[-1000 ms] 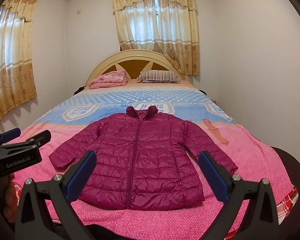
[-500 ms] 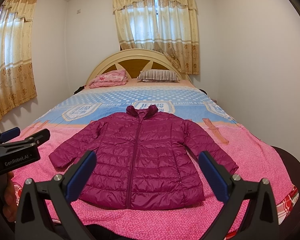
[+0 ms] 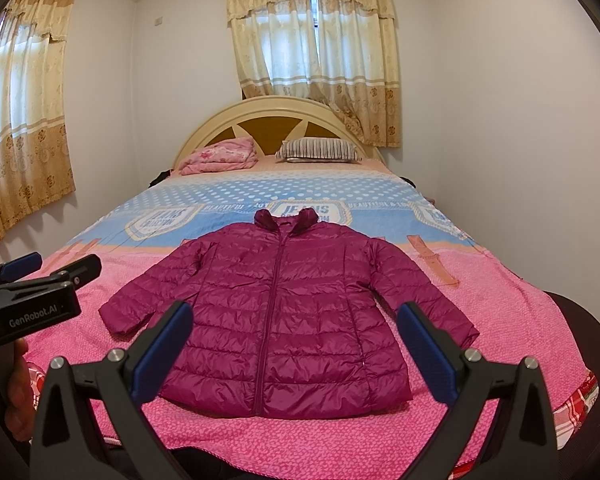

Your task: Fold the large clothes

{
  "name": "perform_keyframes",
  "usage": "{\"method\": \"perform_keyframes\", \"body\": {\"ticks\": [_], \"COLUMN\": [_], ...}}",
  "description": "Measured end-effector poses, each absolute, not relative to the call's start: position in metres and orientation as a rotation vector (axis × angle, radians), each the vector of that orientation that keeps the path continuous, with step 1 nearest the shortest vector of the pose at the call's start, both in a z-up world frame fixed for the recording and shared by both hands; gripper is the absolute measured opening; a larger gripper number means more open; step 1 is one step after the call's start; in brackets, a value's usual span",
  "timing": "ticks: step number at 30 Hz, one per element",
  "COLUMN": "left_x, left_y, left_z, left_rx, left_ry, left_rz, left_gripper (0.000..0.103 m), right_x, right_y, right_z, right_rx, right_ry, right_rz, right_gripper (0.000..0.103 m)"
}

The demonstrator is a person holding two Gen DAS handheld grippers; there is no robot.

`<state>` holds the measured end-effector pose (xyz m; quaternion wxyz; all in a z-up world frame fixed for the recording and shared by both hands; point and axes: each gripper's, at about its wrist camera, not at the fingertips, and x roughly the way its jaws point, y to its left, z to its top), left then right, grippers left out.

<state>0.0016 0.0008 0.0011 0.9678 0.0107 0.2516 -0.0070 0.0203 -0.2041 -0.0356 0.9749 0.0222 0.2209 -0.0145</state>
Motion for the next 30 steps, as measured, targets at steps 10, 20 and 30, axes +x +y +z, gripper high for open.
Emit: {"method": "perform_keyframes", "body": {"ticks": [10, 20, 30], "left_x": [0.003, 0.004, 0.009], "left_y": [0.000, -0.001, -0.002], "left_z": [0.001, -0.001, -0.010], "left_rx": [0.019, 0.016, 0.010], "left_ry": [0.510, 0.515, 0.536], "left_rz": [-0.013, -0.012, -0.024], "left_gripper": [0.102, 0.102, 0.102], "right_x": [0.020, 0.022, 0.023], "right_y": [-0.204, -0.204, -0.205], "right_z": [-0.036, -0.037, -0.038], "right_rx": [0.046, 0.050, 0.056], "right_ry": [0.447, 0.457, 0.460], "right_rz": [-0.028, -0.020, -0.005], "right_gripper": [0.103, 0.103, 0.103]}}
